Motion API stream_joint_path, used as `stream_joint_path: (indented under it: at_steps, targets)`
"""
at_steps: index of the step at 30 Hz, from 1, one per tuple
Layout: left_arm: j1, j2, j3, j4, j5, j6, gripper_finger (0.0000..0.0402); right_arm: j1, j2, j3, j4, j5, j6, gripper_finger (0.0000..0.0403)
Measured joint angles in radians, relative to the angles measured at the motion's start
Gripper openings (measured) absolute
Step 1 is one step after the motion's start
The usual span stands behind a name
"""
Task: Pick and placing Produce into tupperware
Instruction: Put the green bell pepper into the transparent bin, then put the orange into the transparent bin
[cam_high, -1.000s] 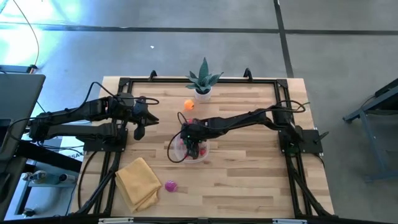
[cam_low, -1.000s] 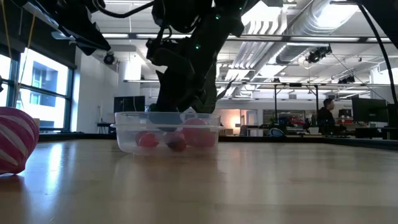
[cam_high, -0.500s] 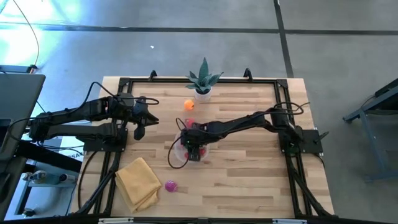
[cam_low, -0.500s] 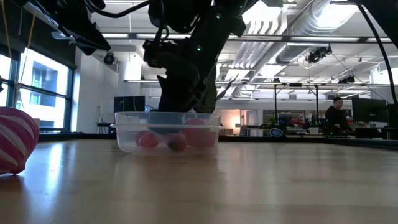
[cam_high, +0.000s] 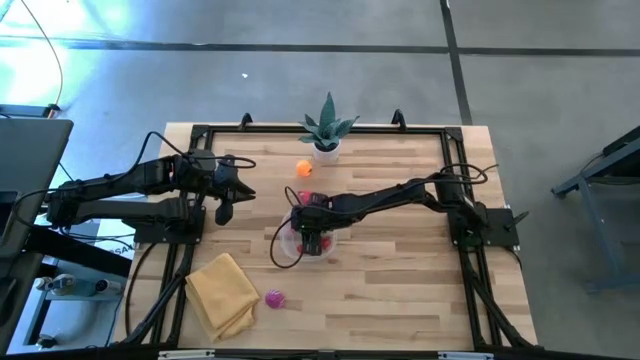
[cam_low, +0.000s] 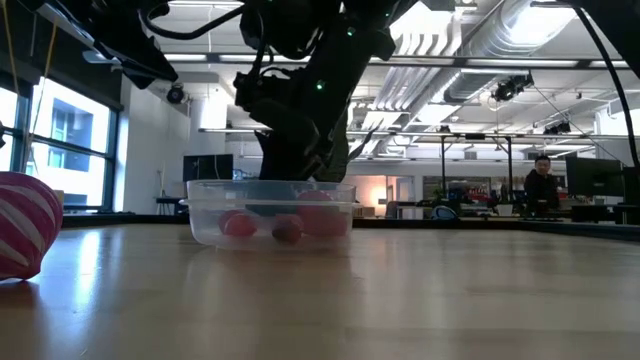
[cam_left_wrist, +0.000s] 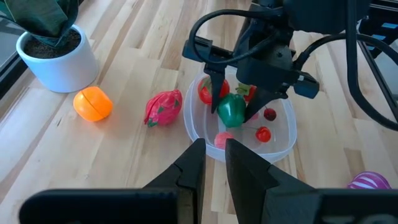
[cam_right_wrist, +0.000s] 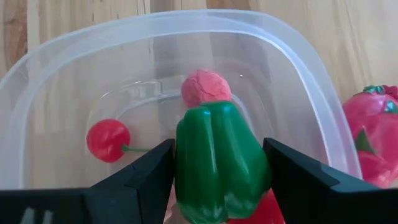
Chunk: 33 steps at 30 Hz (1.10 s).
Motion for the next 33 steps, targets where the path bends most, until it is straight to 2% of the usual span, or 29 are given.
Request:
stream_joint_path:
  at_steps: [13,23,28,33]
  targets:
    - [0.000,0.000,0.000,0.000,0.000,0.000,0.0053,0.001,0.000,-0.001,0.000,0.041,0.004,0.0247]
    - [0.000,0.000,0.000,0.000,0.000,0.000,0.0053,0.018,0.000,0.013,-0.003,0.100,-0.022,0.0248]
    - [0.000,0.000,0.000,0.000,0.000,0.000,0.0053,0.034,0.000,0.085,-0.050,0.101,-0.048,0.0248]
    - [0.000,0.000,0.000,0.000,0.000,0.000,0.0053,0.056,0.000,0.224,-0.191,0.100,-0.049,0.0248]
